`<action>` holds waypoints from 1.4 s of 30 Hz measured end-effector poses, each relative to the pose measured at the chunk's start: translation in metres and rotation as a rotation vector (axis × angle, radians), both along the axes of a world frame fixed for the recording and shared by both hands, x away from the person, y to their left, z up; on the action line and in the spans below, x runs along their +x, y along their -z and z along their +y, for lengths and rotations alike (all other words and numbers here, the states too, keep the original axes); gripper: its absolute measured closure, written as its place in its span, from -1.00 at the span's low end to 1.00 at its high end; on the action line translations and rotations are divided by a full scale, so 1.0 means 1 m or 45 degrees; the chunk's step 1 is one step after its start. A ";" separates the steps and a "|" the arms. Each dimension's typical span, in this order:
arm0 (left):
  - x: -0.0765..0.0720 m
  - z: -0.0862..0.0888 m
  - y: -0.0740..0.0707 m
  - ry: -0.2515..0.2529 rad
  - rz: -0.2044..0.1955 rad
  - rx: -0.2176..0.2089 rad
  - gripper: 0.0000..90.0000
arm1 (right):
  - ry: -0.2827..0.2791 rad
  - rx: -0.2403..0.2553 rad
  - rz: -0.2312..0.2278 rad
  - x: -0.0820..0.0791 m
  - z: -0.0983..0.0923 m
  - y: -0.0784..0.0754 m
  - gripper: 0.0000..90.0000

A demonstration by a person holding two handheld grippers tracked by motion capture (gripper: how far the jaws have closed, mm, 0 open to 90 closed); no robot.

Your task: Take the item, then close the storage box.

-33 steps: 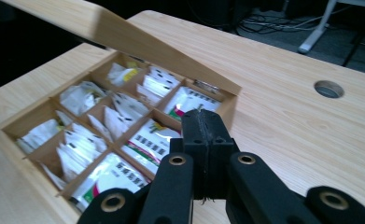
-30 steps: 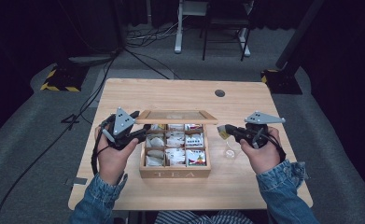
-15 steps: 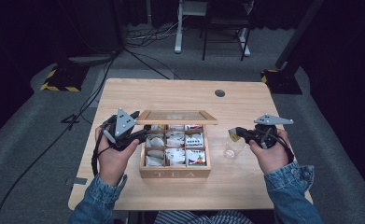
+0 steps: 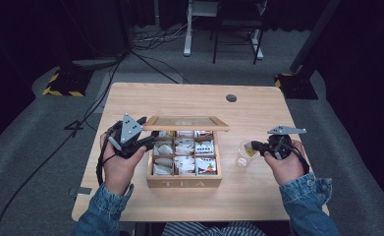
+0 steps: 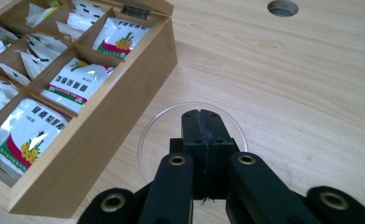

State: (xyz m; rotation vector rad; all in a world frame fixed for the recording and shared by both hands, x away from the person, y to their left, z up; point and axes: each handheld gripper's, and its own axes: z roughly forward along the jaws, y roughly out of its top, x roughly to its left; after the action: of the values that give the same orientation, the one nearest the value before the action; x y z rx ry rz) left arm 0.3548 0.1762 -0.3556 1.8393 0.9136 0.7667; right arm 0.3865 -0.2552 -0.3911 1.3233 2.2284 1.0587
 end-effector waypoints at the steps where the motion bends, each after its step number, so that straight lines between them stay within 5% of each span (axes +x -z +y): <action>1: 0.000 0.000 0.000 0.000 0.000 0.001 0.01 | -0.002 -0.002 0.006 0.000 0.000 0.002 1.00; 16: 0.000 0.000 0.000 -0.001 -0.003 0.007 0.00 | 0.025 -0.018 -0.001 0.002 0.000 0.008 0.65; 24: -0.001 0.000 0.000 0.002 -0.002 0.010 0.00 | 0.059 -0.101 -0.072 0.006 -0.014 0.006 0.17; 30: -0.001 0.000 0.001 0.003 0.000 0.009 0.00 | 0.061 -0.072 -0.094 0.010 -0.029 0.004 -0.19; 42: -0.006 0.000 0.004 0.012 0.020 0.033 0.00 | 0.136 -0.007 -0.057 0.011 -0.058 0.016 -0.24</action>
State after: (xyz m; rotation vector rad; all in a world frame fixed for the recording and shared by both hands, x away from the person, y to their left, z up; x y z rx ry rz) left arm 0.3492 0.1760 -0.3593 1.8733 0.9085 0.7626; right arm 0.3973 -0.3136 -0.4068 1.3860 2.1022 1.0326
